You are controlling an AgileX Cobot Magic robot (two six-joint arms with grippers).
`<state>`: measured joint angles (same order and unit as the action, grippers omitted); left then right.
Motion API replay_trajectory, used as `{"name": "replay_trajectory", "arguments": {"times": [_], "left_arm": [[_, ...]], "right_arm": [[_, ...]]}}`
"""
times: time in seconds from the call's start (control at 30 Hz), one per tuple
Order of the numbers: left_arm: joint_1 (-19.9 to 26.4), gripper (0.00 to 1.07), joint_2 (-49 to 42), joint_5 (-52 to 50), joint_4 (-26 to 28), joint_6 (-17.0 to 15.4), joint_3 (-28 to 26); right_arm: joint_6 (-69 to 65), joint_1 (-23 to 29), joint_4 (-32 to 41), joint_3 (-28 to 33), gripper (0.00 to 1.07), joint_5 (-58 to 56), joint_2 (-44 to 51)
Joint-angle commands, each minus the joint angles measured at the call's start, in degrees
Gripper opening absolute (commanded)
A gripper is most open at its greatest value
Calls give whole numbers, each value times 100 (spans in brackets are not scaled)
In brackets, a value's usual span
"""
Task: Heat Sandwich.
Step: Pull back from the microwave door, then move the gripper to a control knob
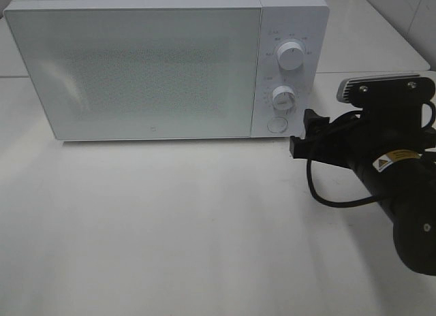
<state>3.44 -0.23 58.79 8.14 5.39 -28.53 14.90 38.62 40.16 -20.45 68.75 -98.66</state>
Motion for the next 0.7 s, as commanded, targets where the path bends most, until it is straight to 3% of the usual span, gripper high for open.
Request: {"name": "replay_trajectory", "arguments": {"times": [0.03, 0.43, 0.7], "left_arm": [[-6, 101, -149, 17, -17, -23, 23], [-6, 101, -149, 17, -17, -23, 23], [-6, 101, -149, 17, -17, -23, 23]], "right_arm": [[17, 109, 0, -155, 76, 160, -132], [29, 218, 97, -636, 76, 321, -556], [23, -132, -40, -1134, 76, 281, -882]]}}
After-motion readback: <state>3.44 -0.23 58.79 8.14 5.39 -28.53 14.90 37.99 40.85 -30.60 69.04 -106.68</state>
